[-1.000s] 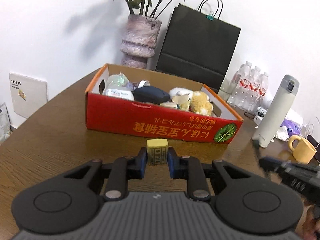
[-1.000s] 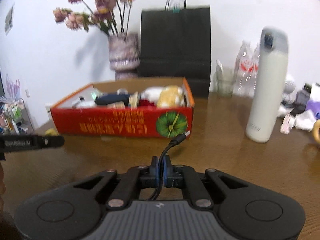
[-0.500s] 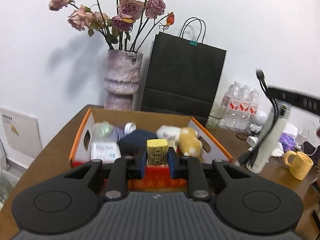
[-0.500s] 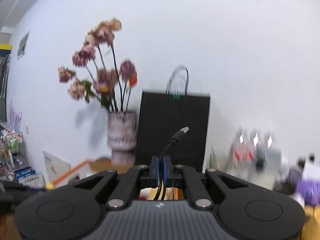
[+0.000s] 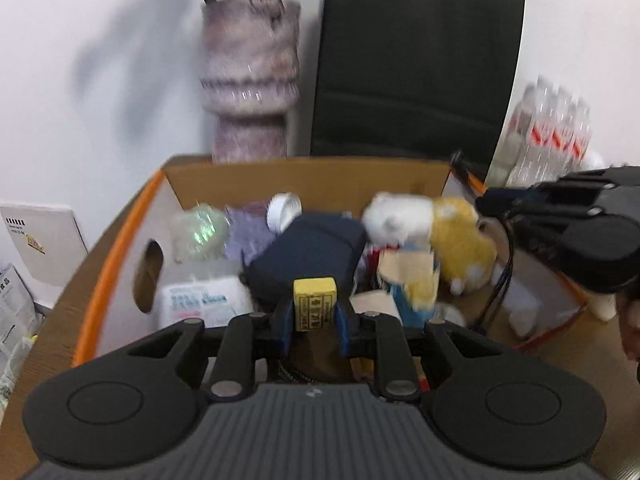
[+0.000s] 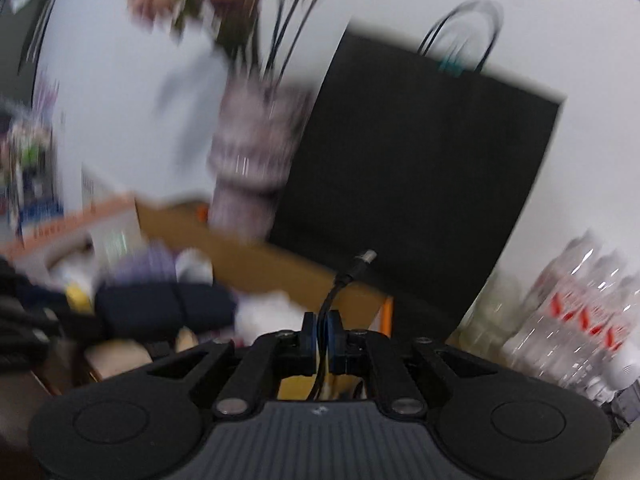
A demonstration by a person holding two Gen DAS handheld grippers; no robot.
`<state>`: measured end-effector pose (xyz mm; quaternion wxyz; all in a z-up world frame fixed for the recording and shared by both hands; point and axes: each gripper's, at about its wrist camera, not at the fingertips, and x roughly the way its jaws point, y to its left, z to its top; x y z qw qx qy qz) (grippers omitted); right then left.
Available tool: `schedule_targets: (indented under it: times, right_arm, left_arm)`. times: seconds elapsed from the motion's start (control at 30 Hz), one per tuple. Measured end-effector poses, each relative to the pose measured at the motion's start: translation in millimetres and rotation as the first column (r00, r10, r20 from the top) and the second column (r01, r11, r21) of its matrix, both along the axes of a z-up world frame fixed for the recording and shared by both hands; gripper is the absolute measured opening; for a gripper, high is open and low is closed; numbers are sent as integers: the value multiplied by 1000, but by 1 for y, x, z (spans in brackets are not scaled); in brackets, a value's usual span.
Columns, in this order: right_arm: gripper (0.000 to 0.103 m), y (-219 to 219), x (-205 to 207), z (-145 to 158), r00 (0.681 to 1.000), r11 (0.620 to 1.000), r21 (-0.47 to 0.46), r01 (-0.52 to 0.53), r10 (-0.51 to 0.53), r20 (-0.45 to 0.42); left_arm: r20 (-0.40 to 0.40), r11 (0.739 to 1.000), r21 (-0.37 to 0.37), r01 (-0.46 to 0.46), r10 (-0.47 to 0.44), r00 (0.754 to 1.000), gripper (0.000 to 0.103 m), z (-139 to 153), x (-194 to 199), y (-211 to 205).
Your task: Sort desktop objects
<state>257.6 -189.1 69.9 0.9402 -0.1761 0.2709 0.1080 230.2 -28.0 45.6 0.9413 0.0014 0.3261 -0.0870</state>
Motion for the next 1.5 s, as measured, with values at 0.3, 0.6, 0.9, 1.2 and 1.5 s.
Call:
schedule_targets:
  times: [0.3,0.6,0.9,1.2,1.5]
  right_arm:
    - [16,-6,5,-14,980,994,104,33,-12,-197]
    - [55,-13,-14,-1,940,978,173,116,-52,-337]
    - [83,-11,-59,63,955,958,261,117,-36,-293]
    - [93,-7,-129,88,978,960,239,148,-106,-180]
    - [96,-1,-210,67,992,949,290,124,-123,-24]
  left_arm:
    - [-81,999,-7,-41,40,996,49,-10,14,2]
    - [-42,997,1,-81,81,996,99,24,-17,6]
    - [-35,989,83,-123,126,991,103,67,-60,6]
    - [-27,985,68,-156,158,987,103,94,-113,14]
    - [87,984,34,-172,169,982,103,76,-187,29]
